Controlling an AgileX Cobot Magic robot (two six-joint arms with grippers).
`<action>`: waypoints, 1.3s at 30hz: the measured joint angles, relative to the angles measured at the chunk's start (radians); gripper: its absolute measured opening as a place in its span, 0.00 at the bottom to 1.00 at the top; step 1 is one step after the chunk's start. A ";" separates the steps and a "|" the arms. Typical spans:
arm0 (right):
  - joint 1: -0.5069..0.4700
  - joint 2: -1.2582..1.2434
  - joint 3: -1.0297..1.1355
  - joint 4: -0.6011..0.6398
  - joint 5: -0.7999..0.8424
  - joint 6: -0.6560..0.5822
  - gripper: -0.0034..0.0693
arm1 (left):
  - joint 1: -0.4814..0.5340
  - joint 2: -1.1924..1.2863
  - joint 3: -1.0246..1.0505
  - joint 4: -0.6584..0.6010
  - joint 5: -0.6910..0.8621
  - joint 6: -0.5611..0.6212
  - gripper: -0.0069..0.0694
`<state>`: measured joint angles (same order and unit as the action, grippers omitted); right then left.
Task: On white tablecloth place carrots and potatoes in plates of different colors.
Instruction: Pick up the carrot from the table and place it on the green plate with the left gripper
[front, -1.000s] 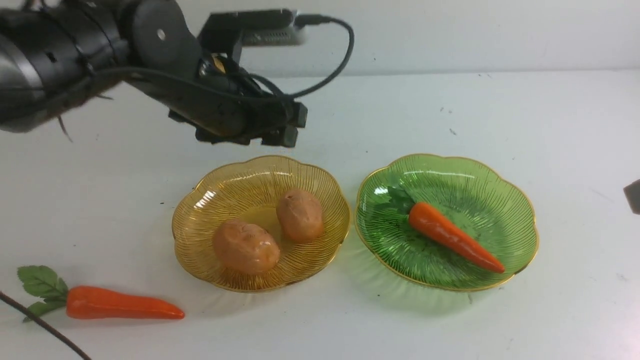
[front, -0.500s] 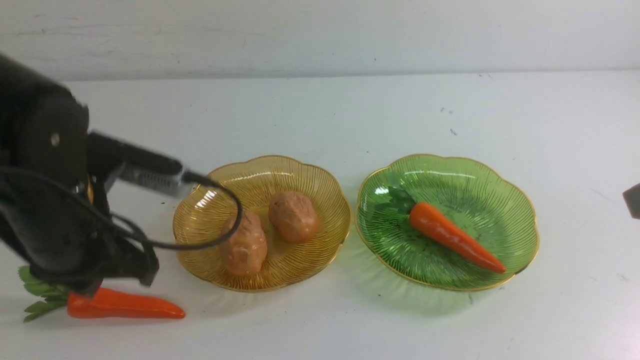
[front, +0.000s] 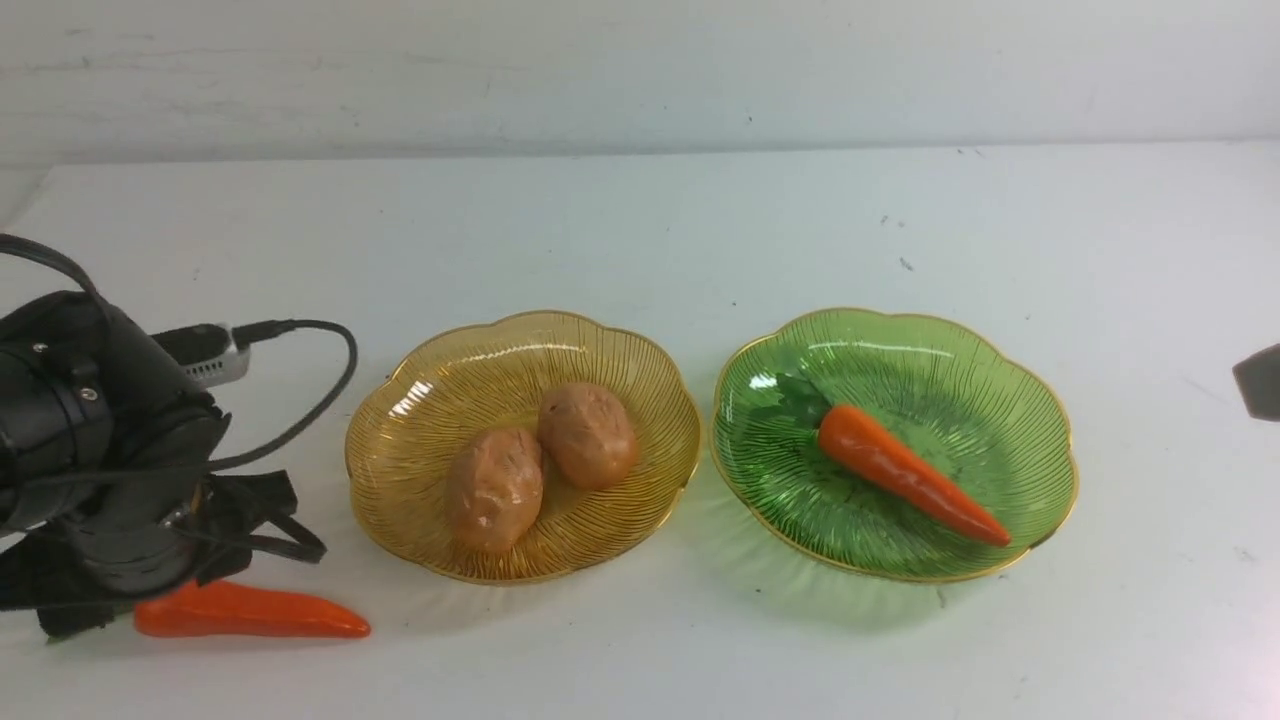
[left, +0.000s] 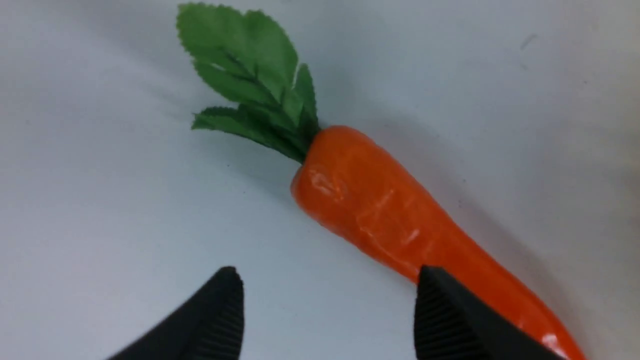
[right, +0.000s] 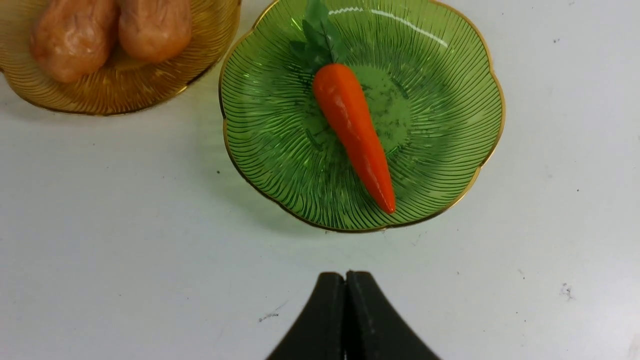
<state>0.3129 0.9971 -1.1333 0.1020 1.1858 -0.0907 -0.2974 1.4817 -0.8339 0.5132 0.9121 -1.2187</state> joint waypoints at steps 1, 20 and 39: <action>0.000 0.000 0.000 0.000 -0.002 0.000 0.03 | 0.001 0.007 0.000 0.001 -0.003 -0.024 0.65; 0.000 0.000 0.000 0.000 -0.006 0.000 0.03 | 0.002 0.177 -0.001 0.018 -0.012 -0.569 0.75; 0.000 0.000 0.000 0.002 -0.006 0.000 0.03 | 0.002 0.271 -0.019 0.102 -0.056 -0.695 0.33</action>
<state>0.3129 0.9971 -1.1333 0.1042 1.1802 -0.0907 -0.2956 1.7529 -0.8525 0.6148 0.8558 -1.9134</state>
